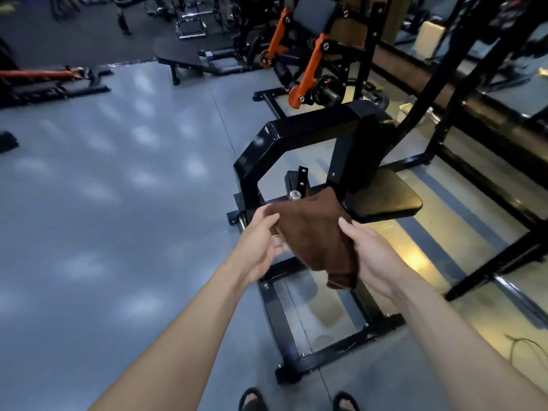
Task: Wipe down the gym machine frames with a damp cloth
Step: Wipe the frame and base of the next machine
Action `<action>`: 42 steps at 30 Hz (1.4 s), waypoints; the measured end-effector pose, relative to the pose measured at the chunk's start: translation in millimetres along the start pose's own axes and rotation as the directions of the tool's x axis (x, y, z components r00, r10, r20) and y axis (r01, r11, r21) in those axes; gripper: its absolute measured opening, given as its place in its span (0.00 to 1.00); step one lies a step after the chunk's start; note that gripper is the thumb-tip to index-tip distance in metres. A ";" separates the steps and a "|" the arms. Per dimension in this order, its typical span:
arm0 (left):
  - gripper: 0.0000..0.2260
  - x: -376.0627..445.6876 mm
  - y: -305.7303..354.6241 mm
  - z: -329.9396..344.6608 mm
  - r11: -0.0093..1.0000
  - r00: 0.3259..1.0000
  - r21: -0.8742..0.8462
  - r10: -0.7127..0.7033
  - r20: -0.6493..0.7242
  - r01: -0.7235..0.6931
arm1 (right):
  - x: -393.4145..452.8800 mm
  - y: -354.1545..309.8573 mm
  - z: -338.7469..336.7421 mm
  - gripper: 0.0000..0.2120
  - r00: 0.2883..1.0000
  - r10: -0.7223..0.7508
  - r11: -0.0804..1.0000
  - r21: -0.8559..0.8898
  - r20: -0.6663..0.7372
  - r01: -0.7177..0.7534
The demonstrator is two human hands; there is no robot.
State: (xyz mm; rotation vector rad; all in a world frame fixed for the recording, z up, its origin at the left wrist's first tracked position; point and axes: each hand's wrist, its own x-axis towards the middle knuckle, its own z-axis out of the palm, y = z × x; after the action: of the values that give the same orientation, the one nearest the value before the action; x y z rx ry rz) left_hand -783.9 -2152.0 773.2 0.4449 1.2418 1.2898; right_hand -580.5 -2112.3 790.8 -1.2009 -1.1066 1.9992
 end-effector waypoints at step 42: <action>0.10 -7.8 -23.2 61.1 0.911 0.860 0.354 0.346 -0.376 -0.212 | -5.2 -38.9 -158.0 0.14 0.855 -0.431 0.658 -0.749 -0.289 0.079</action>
State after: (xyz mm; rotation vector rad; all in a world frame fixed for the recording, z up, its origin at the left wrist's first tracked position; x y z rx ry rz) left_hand -718.9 -2143.5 778.8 0.5977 1.8188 1.5057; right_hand -435.3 -2038.7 785.3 -1.6449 -1.7594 0.9564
